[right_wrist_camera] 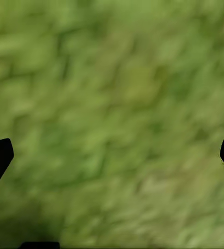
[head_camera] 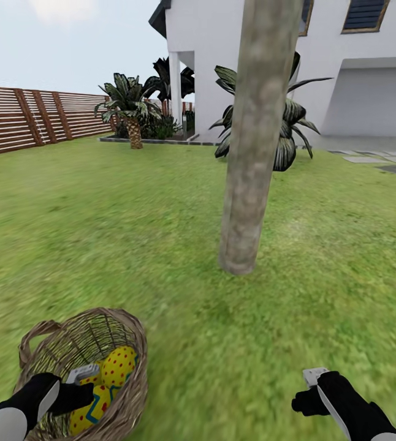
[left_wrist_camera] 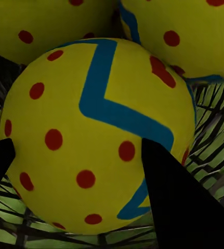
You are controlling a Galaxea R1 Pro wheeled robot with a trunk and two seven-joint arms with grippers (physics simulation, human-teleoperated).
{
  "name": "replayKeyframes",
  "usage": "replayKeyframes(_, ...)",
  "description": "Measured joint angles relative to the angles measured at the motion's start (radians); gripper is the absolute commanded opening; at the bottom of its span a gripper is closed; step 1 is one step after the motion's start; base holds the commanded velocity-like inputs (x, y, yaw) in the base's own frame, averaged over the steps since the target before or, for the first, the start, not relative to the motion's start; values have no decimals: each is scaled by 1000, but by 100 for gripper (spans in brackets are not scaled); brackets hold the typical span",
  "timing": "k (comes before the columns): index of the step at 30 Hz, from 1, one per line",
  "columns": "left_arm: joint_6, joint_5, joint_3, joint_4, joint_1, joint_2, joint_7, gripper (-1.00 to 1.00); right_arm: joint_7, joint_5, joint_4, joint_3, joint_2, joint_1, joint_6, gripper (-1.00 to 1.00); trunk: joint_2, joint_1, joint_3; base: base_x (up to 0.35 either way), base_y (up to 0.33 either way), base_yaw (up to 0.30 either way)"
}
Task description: Take the three Easter eggs out of the wicker basket on the lawn in the garden, then place them on the lawn next to a single tree (choose any tree) so that all three eggs are next to the same tree and none are left in the basket.
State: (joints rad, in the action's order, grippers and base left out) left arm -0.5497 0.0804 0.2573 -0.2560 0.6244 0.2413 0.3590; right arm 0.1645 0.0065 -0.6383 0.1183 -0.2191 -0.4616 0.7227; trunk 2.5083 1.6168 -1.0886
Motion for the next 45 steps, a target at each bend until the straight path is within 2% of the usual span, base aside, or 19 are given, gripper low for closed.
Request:
replayKeyframes(6,0,1,0,0,0,-1,0,-100,0,0,3,1,1,0,0,100,-1,-3,23,0,0,0)
replayKeyframes(8,0,2,0,1,0,-13,0,-100,0,0,3,1,2,0,0,100,-2,-4,31,0,0,0)
replayKeyframes(11,0,5,0,2,0,-15,0,-100,0,0,3,1,3,0,0,100,-3,-5,43,0,0,0)
replayKeyframes(14,0,3,0,1,0,-15,0,-100,-2,1,4,0,18,0,-1,100,-3,-6,54,0,0,0)
replayKeyframes(20,-10,3,2,1,0,-14,-1,-100,-11,1,4,0,21,0,-2,100,-5,-9,77,0,0,0)
replayKeyframes(24,-12,-55,5,-1,0,-12,2,-100,-11,1,4,-1,20,0,-2,100,-6,-11,93,0,166,0)
replayKeyframes(27,-10,-72,3,0,0,-14,3,-100,-11,1,4,0,20,0,-2,100,-6,-12,105,4,221,0)
replayKeyframes(37,-10,-76,2,0,1,-15,3,-100,-11,2,5,0,21,0,-2,100,-9,-17,143,1,141,0)
replayKeyframes(45,-9,-76,4,-2,0,-14,4,-100,-11,0,4,0,21,0,-2,100,-65,-47,168,0,286,0)
